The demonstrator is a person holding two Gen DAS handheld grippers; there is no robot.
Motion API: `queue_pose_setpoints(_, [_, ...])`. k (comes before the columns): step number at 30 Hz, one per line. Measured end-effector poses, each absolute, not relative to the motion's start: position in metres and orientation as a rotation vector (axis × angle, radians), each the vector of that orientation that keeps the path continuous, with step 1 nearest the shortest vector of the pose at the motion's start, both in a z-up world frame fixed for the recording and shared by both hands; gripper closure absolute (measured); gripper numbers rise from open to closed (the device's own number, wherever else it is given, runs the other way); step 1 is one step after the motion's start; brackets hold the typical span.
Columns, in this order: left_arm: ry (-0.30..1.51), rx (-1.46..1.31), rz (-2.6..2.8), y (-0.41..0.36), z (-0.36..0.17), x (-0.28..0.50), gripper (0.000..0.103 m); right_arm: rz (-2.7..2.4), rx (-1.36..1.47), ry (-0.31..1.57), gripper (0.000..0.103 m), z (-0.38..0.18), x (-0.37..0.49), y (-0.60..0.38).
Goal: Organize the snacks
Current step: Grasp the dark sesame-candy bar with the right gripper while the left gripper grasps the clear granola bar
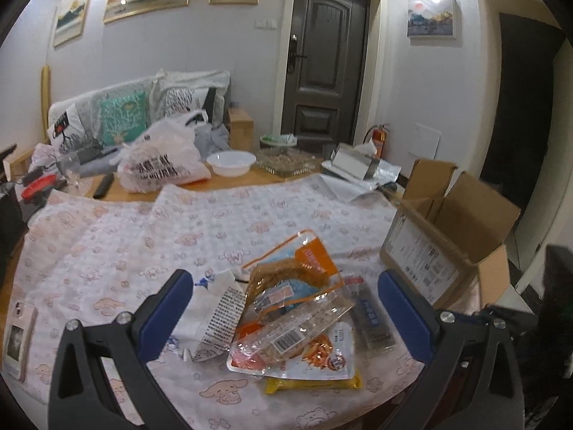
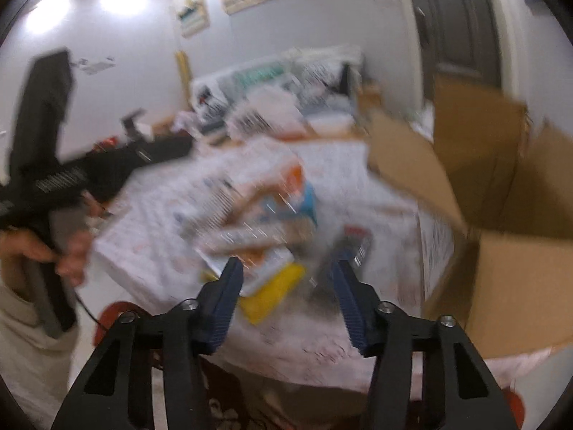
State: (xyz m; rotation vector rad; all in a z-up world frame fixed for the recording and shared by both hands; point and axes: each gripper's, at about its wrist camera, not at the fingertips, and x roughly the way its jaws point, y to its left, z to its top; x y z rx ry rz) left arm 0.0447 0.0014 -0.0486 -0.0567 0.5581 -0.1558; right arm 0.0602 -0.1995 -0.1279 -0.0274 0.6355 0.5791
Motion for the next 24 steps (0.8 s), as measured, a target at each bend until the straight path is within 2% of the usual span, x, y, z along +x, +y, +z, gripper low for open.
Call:
queue_pose_setpoints(7, [0.658, -0.058, -0.195, 0.006, -0.081, 0.082, 0.001, 0.474, 0.007, 0.74, 0.058, -0.173, 0.101, -0.197])
queue_pose_setpoints(19, [0.723, -0.057, -0.239, -0.001, -0.102, 0.11, 0.001, 0.387, -0.088, 0.745, 0.058, -0.193, 0.122, -0.171])
queue_pose_setpoints(20, [0.728, -0.06, -0.24, -0.001, -0.103, 0.11, 0.001, 0.382, -0.104, 0.74, 0.062, -0.193, 0.122, -0.169])
queue_pose_setpoints(24, [0.735, -0.059, -0.227, 0.002, -0.106, 0.107, 0.001, 0.403, -0.146, 0.748, 0.064, -0.193, 0.117, -0.17])
